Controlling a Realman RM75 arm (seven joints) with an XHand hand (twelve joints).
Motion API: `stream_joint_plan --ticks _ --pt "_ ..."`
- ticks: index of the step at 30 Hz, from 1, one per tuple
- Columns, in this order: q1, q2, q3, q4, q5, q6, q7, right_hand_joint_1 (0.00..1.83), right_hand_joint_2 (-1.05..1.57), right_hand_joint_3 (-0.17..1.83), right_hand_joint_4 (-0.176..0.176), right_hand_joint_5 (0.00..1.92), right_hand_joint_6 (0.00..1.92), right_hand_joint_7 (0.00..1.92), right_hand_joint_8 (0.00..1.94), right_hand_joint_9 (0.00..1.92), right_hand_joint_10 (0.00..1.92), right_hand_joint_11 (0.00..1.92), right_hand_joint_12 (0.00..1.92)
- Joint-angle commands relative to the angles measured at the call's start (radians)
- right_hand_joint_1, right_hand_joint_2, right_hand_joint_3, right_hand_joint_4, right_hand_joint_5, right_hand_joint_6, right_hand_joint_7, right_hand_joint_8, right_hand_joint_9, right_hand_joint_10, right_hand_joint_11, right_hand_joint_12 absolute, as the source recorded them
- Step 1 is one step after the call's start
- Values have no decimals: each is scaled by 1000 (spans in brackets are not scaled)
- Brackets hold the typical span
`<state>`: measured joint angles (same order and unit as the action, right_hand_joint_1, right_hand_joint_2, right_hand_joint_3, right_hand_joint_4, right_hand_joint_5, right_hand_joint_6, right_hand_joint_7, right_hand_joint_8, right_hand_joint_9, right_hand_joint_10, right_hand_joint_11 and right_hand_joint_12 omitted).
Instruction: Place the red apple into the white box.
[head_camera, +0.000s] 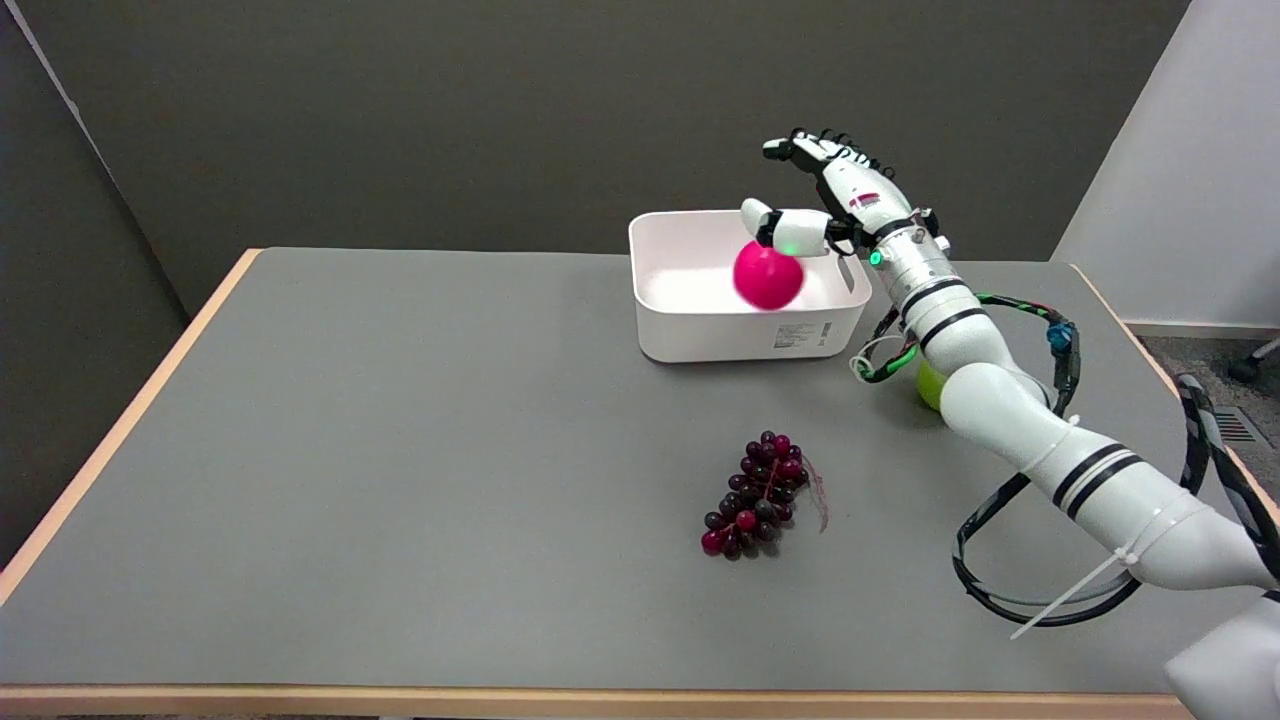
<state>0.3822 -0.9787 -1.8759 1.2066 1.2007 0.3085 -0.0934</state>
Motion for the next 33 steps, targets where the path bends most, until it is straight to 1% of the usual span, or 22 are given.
stream_joint_plan --ticks 1,3,5,6,11,16,18,20,22,24,27,28,29,31,33 --pt "151 -13 -129 -84 38 -108 0 306 586 904 128 165 458 56 225 -1 379 -1 941" --pt "171 -28 -130 -95 35 -134 -5 289 545 920 127 131 453 49 171 -1 307 -1 943" --pt "183 -44 -132 -101 25 -132 -6 266 516 885 106 46 271 3 14 -1 39 -1 862" --pt "184 -46 -134 -100 24 -127 -6 260 514 877 104 37 230 -1 -1 -1 9 -1 851" --pt "152 -38 -124 -41 13 -88 -6 244 504 874 97 33 158 -1 -1 -1 -1 -1 770" --pt "7 13 -63 151 13 2 -5 228 506 886 95 37 186 -1 -1 -1 -1 -1 660" --pt "-58 30 -35 236 13 36 -6 203 572 759 94 54 267 -1 -1 -1 -1 -1 571" --pt "-116 45 -20 307 10 97 -7 190 584 750 92 66 276 -1 -1 -1 -1 -1 523" --pt "-179 56 -13 363 -7 169 -8 159 553 899 89 62 336 -1 -1 -1 -1 -1 443" --pt "-260 66 2 422 -36 237 -8 142 556 920 87 65 350 -1 21 -1 -1 -1 427" --pt "-359 76 19 481 -47 310 -8 112 571 943 75 98 415 18 159 4 118 -1 521" --pt "-384 81 18 496 -47 332 -6 115 569 939 77 143 443 65 238 19 195 -1 616" --pt "-416 91 15 515 -47 359 0 119 583 918 78 175 451 103 276 22 271 -1 684" --pt "-465 105 12 548 -47 392 4 133 658 816 77 222 418 176 261 0 465 -1 782" --pt "-504 116 12 578 -52 414 4 118 596 979 79 234 520 273 370 60 575 -1 1004"
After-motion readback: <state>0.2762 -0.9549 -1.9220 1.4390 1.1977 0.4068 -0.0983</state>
